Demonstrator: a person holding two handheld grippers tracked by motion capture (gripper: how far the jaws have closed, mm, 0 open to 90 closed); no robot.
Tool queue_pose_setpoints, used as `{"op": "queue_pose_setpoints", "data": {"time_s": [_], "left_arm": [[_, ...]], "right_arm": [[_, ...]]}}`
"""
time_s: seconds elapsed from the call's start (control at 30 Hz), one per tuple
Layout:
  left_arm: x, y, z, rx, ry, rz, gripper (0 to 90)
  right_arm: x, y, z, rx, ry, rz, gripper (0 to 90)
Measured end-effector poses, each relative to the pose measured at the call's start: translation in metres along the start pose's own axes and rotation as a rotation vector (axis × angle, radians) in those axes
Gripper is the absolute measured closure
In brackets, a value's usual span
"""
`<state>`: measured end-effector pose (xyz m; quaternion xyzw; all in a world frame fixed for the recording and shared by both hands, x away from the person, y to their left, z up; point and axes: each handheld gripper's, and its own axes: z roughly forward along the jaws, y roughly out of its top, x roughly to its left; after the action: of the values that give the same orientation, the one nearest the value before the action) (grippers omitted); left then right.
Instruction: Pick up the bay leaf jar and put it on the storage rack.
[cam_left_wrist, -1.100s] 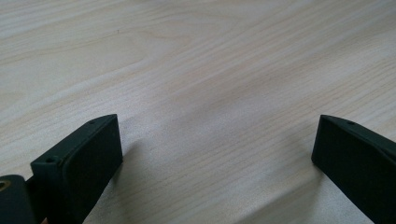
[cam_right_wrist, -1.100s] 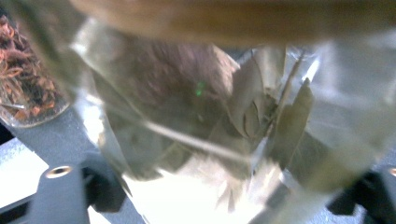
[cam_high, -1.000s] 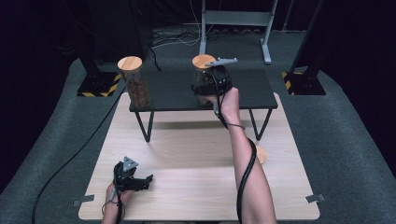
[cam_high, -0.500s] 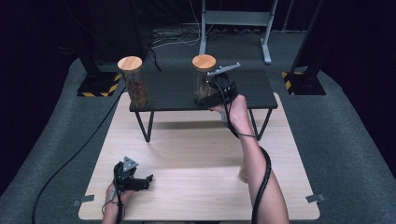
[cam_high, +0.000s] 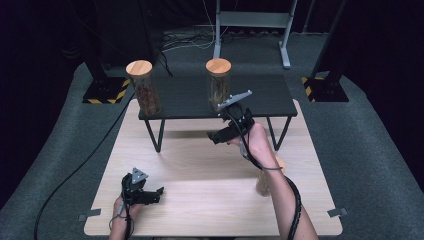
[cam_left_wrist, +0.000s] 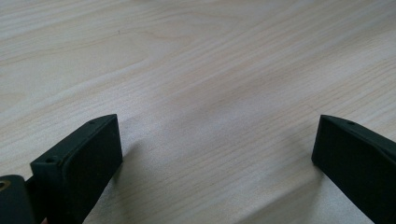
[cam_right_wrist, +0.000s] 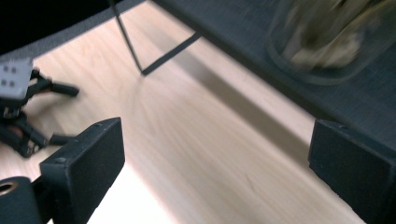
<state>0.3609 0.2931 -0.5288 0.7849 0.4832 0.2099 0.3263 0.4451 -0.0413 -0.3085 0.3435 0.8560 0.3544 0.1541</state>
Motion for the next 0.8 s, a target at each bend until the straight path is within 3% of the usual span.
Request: {"op": "queue_pose_setpoints", "data": {"time_s": [0.17,0.5,0.8], "left_arm": [[0.0,0.0,0.0,-0.001,0.001,0.0,1.1],[0.0,0.0,0.0,-0.001,0.002,0.001,1.1],[0.0,0.0,0.0,-0.002,0.004,0.003,1.1]], "right_arm": [[0.009,-0.019,0.002,0.024,0.007,-0.019,2.9],[0.034,-0.051,0.003,0.015,0.038,-0.055,3.0],[0.059,-0.09,0.016,0.028,0.083,-0.044,3.0]]}}
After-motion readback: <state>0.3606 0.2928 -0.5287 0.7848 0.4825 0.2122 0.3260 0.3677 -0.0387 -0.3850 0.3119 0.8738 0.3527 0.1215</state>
